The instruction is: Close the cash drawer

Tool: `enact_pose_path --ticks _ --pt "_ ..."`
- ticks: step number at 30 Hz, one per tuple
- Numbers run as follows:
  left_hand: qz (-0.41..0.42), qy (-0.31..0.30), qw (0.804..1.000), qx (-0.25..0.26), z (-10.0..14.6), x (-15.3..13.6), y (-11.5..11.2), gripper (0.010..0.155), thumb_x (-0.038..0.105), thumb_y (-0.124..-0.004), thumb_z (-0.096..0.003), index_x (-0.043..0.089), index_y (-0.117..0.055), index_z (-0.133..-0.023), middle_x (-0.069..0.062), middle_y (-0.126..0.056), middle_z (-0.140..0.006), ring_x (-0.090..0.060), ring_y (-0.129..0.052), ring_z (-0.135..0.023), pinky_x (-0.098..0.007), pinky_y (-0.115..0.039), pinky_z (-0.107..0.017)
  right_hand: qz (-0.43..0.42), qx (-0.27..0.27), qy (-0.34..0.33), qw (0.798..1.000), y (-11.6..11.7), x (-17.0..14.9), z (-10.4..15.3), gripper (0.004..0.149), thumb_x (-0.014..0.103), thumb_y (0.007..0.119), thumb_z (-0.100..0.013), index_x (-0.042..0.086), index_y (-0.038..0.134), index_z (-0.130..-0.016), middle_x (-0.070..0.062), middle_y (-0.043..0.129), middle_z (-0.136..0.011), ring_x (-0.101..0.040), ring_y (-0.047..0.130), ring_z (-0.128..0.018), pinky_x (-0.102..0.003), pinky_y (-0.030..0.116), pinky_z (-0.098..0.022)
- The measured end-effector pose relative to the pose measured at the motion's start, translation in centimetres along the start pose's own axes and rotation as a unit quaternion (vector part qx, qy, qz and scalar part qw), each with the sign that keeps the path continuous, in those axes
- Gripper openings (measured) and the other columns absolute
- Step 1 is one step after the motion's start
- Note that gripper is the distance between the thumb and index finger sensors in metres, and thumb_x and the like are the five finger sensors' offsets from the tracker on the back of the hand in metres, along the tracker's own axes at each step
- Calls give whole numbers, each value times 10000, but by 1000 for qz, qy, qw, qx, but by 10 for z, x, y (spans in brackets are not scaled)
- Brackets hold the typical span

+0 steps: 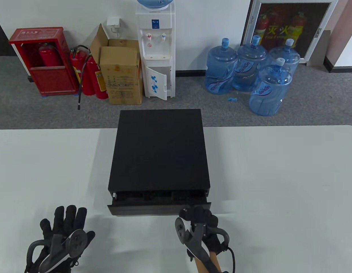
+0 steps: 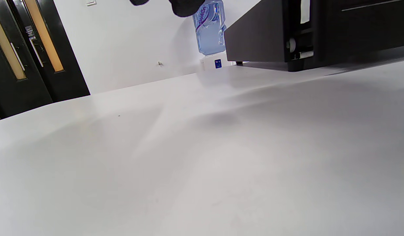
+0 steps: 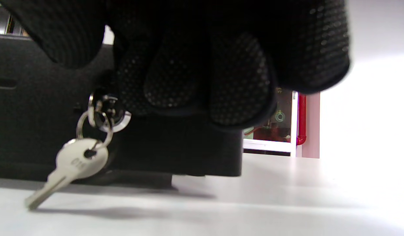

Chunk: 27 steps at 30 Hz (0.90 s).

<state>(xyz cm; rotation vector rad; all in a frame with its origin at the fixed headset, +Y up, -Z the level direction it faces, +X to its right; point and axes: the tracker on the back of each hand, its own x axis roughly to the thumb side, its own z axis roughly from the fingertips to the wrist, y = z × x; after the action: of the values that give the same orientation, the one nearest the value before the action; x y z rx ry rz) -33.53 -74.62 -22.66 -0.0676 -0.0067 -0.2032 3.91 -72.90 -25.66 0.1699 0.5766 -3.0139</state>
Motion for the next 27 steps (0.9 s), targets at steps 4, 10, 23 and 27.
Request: enact_pose_path --ticks 4,10,23,27 --pt "0 -1 1000 1 0 0 0 831 706 -429 -496 312 -196 -1190 -109 -314 -1308 -450 -261 -1204 -755 -302 -754 6 4 3 1000 5 1 0 500 609 725 -371 260 968 -634 7 1061 -532 -201 1074 -395 -436 913 -381" --pt "-1 -2 1000 2 0 1 1 828 706 -429 -497 314 -196 -1188 -108 -315 -1308 -449 -262 -1204 -755 -303 -754 9 16 4 1000 15 6 0 441 609 722 -375 322 979 -591 12 1062 -524 -196 1075 -387 -431 915 -375" --pt "-3 -3 1000 4 1 1 2 829 706 -430 -496 314 -199 -1189 -112 -313 -1308 -449 -261 -1203 -756 -302 -753 -40 86 45 994 28 8 -8 346 547 728 -411 343 938 -596 19 1053 -514 -174 1072 -379 -420 924 -363" --pt "-3 -3 1000 5 1 2 2 825 706 -430 -496 318 -198 -1187 -110 -309 -1308 -450 -257 -1204 -755 -302 -754 -60 148 64 985 31 10 -17 381 492 722 -410 254 951 -601 -19 1044 -531 -200 1064 -389 -444 914 -362"
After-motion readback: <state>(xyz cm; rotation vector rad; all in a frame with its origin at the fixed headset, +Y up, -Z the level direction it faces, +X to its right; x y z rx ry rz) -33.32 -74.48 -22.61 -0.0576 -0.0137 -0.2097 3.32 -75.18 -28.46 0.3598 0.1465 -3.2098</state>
